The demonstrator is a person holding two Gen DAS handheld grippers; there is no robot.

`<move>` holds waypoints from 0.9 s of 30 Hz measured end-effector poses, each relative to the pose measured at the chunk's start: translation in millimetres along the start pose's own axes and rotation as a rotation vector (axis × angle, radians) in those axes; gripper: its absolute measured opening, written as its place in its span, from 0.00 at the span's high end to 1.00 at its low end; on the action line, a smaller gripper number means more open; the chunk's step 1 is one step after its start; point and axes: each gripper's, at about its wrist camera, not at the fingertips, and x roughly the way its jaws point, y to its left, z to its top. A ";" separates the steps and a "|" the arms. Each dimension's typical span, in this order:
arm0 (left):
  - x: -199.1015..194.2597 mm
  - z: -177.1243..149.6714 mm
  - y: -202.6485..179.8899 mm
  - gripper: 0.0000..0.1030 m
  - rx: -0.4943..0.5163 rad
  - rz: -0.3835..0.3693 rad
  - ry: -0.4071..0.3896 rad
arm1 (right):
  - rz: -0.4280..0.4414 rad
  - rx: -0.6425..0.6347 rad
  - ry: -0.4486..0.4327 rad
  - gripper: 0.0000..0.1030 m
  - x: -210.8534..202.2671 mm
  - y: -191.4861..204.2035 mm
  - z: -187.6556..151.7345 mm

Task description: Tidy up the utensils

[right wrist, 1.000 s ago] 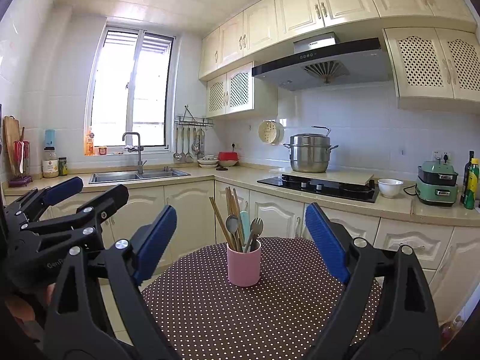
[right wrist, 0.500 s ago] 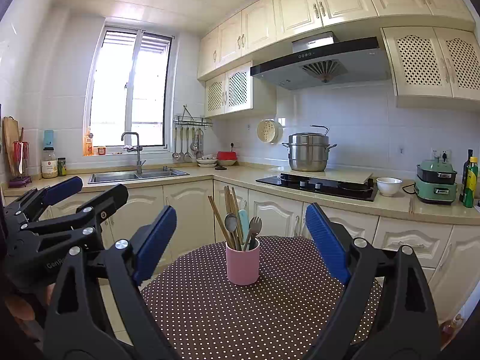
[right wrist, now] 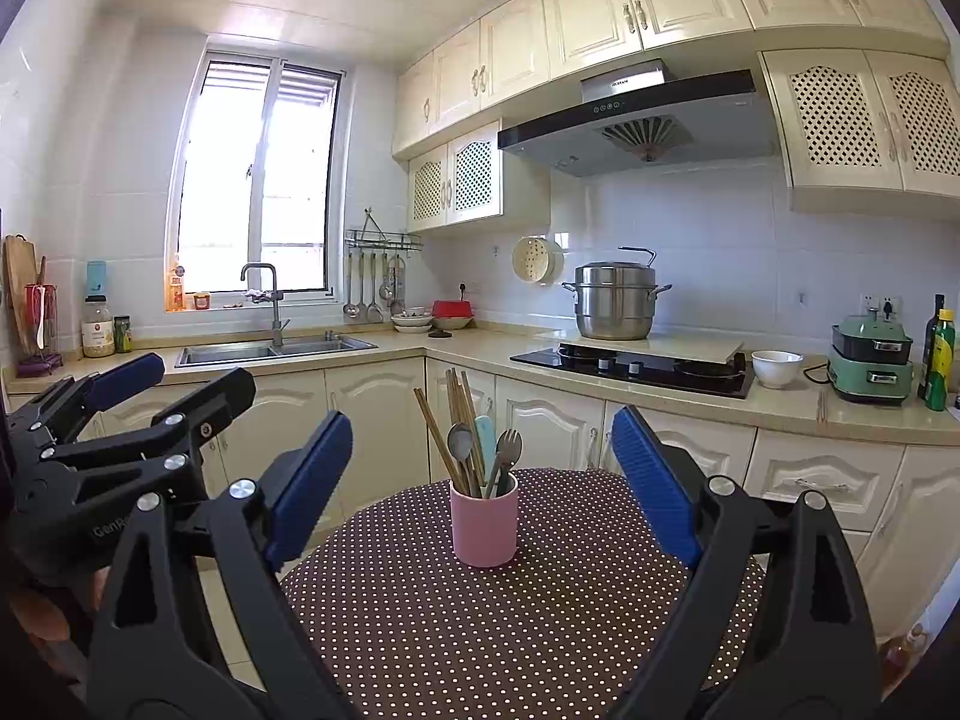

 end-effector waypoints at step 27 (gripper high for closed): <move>2.6 -2.5 2.8 0.16 0.004 -0.001 0.006 | -0.007 0.003 0.015 0.15 1.5 4.1 -3.7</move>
